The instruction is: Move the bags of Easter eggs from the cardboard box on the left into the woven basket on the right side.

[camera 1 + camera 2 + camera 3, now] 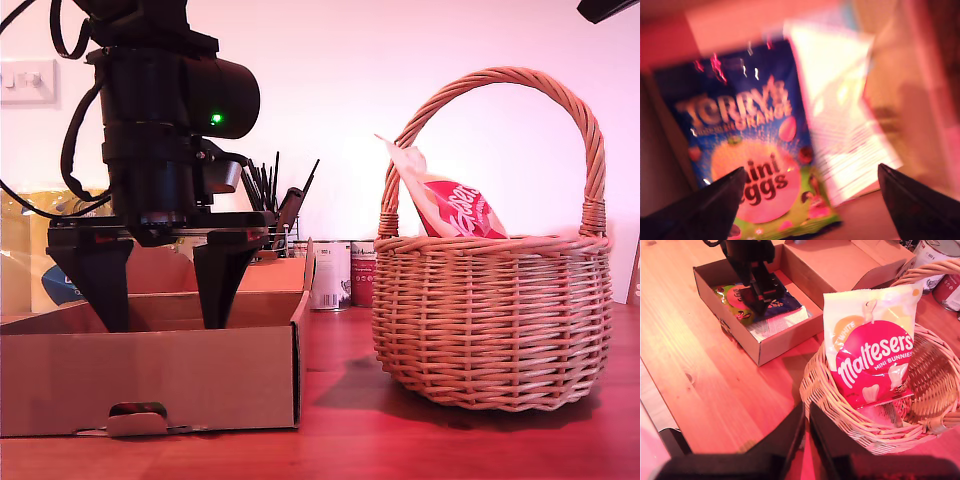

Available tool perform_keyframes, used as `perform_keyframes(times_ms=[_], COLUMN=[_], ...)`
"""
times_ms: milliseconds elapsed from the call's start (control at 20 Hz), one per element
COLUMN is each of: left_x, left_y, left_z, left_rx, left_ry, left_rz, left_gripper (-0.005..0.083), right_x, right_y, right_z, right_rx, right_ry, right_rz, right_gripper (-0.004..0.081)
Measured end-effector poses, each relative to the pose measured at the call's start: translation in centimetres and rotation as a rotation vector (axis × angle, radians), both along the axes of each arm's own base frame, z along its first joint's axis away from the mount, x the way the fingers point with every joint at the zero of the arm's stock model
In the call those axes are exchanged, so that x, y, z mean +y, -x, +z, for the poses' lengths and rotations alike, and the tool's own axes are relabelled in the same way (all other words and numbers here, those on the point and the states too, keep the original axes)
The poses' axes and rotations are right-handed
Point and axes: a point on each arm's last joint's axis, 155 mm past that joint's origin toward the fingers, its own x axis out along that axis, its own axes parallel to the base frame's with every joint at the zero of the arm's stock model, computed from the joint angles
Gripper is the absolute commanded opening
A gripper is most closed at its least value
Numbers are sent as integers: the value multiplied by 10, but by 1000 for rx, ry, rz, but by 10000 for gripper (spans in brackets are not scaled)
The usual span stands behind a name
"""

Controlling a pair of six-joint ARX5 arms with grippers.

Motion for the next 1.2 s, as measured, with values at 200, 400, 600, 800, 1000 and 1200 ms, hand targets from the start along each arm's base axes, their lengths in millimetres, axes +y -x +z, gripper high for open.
perform_keyframes(times_ms=[200,400,600,800,1000,1200], left_x=[4,0,-5,-3,1,8], left_y=[-4,-5,-10,-9,-7,-4], left_z=[1,-5,-10,-17,-28,-28], left_rx=[-16,-15,-27,-14,11,17], left_ry=[-21,-25,-16,-35,-65,-98], left_rz=[5,-1,6,8,9,11], left_gripper=[765,765,763,763,762,695], right_x=[0,5,8,8,8,8], right_y=[0,2,4,4,4,4], right_z=[0,3,3,3,3,3], right_rx=[-1,0,-5,-6,-6,-6], right_ry=[0,-18,-15,-14,-14,-14], right_rz=[1,23,55,56,56,56], right_gripper=[-13,-13,-13,-13,-13,-13])
